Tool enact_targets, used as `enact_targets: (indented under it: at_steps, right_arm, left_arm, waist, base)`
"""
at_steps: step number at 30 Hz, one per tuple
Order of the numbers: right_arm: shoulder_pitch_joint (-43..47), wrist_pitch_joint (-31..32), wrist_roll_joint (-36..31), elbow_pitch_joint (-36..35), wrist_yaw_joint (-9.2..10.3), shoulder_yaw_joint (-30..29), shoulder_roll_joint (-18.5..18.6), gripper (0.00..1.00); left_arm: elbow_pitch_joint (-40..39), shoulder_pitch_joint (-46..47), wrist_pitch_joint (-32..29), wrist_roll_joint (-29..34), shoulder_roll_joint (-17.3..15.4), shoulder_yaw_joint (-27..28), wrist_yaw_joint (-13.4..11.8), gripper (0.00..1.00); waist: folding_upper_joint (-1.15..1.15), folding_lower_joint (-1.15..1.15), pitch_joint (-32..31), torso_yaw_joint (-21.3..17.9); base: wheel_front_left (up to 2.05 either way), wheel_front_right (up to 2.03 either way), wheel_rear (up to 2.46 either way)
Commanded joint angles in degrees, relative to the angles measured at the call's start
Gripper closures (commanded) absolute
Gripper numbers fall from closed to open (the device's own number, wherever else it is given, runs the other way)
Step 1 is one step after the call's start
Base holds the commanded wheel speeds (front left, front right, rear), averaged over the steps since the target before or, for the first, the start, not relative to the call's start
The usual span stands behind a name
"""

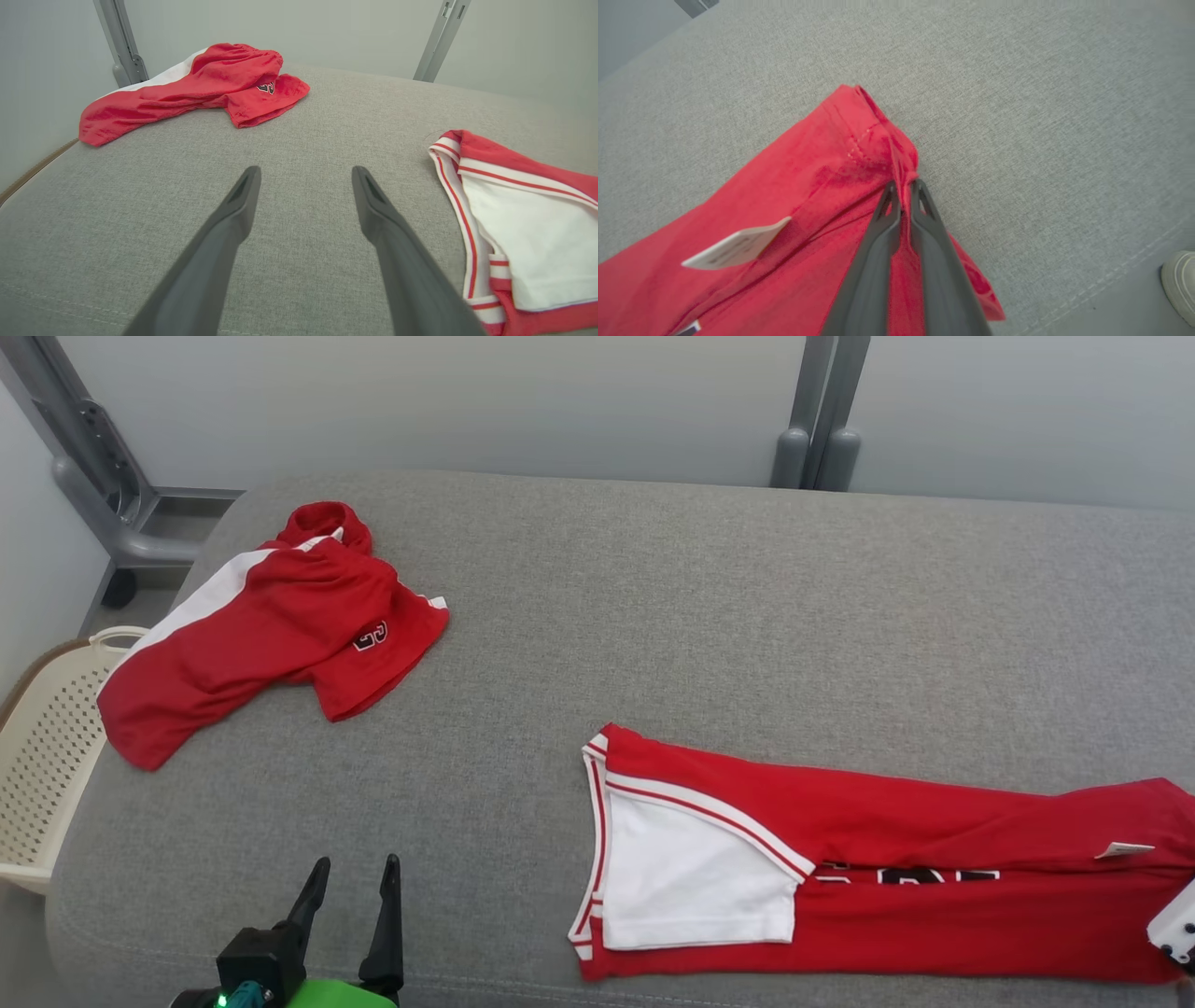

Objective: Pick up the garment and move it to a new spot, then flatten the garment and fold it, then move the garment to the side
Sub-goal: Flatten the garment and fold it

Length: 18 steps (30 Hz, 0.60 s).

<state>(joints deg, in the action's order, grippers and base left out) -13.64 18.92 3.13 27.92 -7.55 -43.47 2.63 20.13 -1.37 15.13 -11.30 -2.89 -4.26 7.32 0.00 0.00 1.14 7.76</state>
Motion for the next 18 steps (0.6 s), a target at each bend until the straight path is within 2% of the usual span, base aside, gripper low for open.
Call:
enact_targets:
  at_steps: [1,7,12,18]
  right_arm:
    - [-0.47,0.22,-0.61,-1.39,0.12,-0.9,0.48,1.0]
    - [0.45,1.88,-1.65,-4.9,0.11,-0.22,0.42,1.0]
    - [2.18,4.48,0.99,-6.96,0.1,6.33,0.34,1.0]
    - [5.0,6.85,6.69,-9.12,0.1,18.24,0.34,1.0]
  left_arm:
    - [-0.16,0.38,0.05,0.22,-0.04,0.14,0.19,0.0]
    - [0.16,0.71,0.05,0.02,-0.04,0.16,0.2,0.0]
    - [0.7,1.14,0.05,-0.05,-0.04,-0.16,0.17,0.0]
    - [0.94,0.76,0.05,-0.05,-0.05,-0.22,0.17,0.0]
  waist:
    - [0.0,0.0,0.07,-0.18]
    - [0.0,0.0,-0.15,-0.65]
    - [0.0,0.0,-0.7,-0.78]
    - [0.0,0.0,-1.88,-0.62]
  base:
    - [0.0,0.0,0.0]
    - [0.0,0.0,0.0]
    - [0.0,0.0,0.0]
    - [0.0,0.0,0.0]
